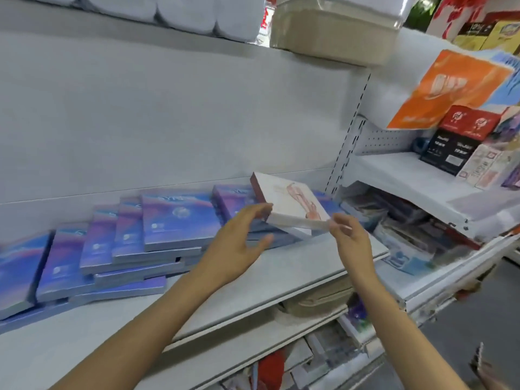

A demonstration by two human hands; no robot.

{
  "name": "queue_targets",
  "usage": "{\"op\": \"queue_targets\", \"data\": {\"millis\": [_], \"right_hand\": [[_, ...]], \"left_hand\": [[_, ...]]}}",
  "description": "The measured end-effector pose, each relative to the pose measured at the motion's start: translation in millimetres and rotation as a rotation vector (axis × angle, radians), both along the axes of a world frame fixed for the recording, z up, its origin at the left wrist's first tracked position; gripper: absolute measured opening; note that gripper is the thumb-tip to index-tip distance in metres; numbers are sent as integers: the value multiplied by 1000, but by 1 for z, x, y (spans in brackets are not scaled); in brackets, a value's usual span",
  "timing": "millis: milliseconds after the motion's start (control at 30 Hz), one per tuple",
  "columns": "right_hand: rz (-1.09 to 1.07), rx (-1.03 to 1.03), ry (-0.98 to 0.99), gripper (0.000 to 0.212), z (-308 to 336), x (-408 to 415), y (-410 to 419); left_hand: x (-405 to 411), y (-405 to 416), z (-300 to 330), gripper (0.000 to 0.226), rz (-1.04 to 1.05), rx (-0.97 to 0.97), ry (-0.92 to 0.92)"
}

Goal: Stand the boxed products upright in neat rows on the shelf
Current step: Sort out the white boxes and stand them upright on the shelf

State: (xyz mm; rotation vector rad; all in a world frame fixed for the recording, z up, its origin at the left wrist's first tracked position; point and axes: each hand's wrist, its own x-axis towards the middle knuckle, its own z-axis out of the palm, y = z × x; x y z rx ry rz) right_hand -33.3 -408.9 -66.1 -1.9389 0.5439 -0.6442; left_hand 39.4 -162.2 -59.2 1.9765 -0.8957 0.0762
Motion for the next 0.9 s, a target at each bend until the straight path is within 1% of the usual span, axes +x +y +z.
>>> {"op": "queue_targets", "data": {"millis": [67,133,167,233,300,333,400,433,467,500,533,633,667,800,833,900], "right_hand": [[40,160,27,11,6,17,-21],[112,373,55,14,10,31,-36],[160,449,84,19,9,37,-43],[264,564,152,27,6,46,-50],[343,663,186,26,2,52,-53],[372,704,186,26,1,54,-55],[410,763,173,29,-2,57,-59],[425,789,163,30,-3,58,-61],[432,811,155,31,-3,58,-62],[434,815,160,31,-2,58,-63],[437,806,176,34,-1,58,-63],[481,735,214,46,-1,59,-59],[502,720,210,45,-1,59,-58],[481,736,142,20,0,61,-52],[482,721,125,17,1,61,-52],[503,653,98,21,2,63,-49]], "left_hand": [[14,-24,16,60,82,-1,123],[26,-43,31,59,136,10,313],[31,-51,36,59,167,43,380],[37,-64,42,67,221,130,437],[38,-75,47,74,277,134,453],[41,-81,46,71,300,100,469],[46,-85,45,47,323,22,537],[47,-83,45,41,327,-20,583],[49,-80,44,45,326,-71,639],[53,-75,42,54,331,-133,701],[55,-68,40,55,334,-191,749],[52,-50,41,40,363,-346,785],[50,-45,41,39,379,-393,783],[41,-27,44,42,412,-616,788],[38,-22,44,43,428,-672,783],[32,-13,43,44,473,-774,764]]}}
